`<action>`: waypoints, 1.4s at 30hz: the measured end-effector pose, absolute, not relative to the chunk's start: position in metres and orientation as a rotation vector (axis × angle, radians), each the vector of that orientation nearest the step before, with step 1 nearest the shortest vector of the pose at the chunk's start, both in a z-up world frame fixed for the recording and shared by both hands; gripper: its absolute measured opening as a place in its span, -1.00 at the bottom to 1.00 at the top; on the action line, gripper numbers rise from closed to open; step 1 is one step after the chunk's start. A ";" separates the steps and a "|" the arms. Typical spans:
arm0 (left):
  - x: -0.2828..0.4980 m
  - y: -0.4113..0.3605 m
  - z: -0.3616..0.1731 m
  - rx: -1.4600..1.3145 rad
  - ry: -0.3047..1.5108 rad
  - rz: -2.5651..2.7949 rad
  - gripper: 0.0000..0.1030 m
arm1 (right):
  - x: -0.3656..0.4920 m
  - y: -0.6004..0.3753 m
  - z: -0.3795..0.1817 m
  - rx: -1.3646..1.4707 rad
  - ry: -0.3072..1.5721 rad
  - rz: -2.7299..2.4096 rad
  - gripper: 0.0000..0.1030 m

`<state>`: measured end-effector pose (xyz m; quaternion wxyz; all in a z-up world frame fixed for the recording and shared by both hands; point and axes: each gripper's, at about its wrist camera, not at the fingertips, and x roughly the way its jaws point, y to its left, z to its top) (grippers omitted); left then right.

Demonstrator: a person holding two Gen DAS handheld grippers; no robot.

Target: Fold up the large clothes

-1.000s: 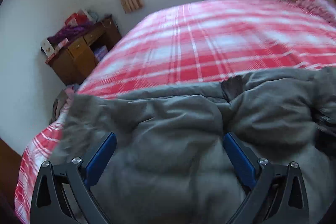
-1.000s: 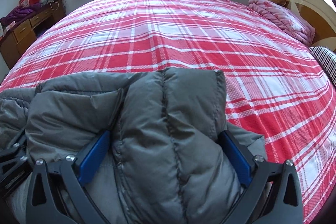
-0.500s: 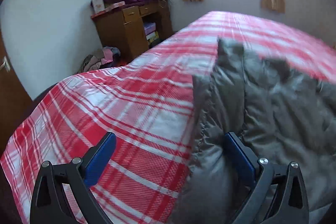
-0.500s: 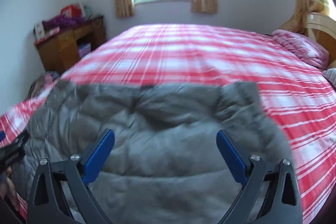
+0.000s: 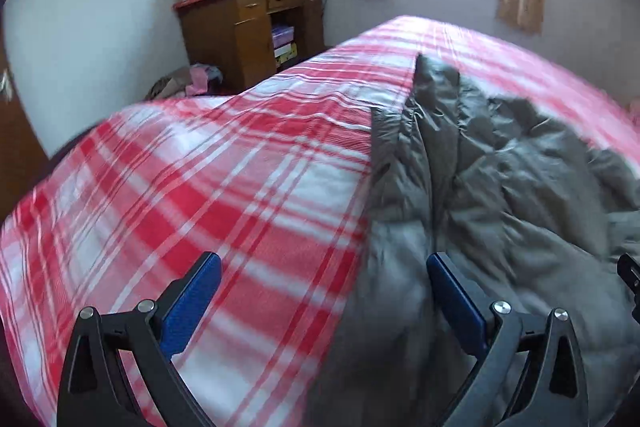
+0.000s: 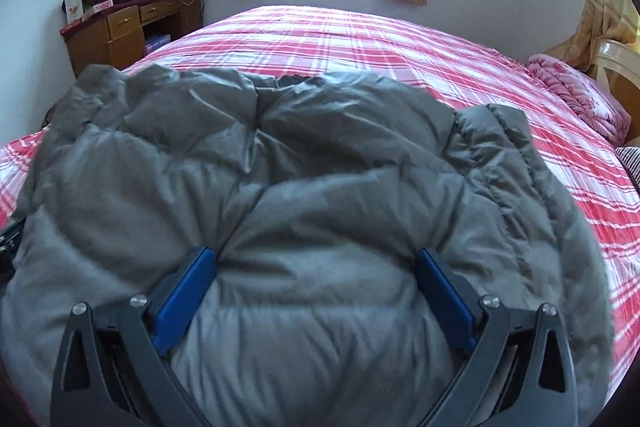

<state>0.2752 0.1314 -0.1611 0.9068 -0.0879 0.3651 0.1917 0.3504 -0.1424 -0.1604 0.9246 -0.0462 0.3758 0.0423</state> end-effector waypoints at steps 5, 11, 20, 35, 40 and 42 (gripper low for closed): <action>0.255 0.128 -0.167 -0.274 0.776 0.353 0.98 | 0.291 -0.149 -0.137 -0.082 0.651 0.086 1.00; 0.271 0.125 -0.192 -0.340 0.820 0.318 0.98 | 0.288 -0.138 -0.177 -0.170 0.698 0.086 1.00; 0.272 0.115 -0.191 -0.419 0.779 0.092 -0.38 | 0.285 -0.135 -0.184 -0.202 0.710 0.073 1.00; 0.237 0.149 -0.161 -0.479 0.719 -0.021 -0.89 | 0.280 -0.107 -0.184 -0.250 0.725 0.014 1.00; 0.216 0.174 -0.139 -0.477 0.676 0.028 -0.89 | 0.270 -0.073 -0.186 -0.294 0.708 0.041 1.00; 0.210 0.181 -0.127 -0.445 0.658 0.059 -0.89 | 0.268 -0.058 -0.183 -0.295 0.716 0.103 1.00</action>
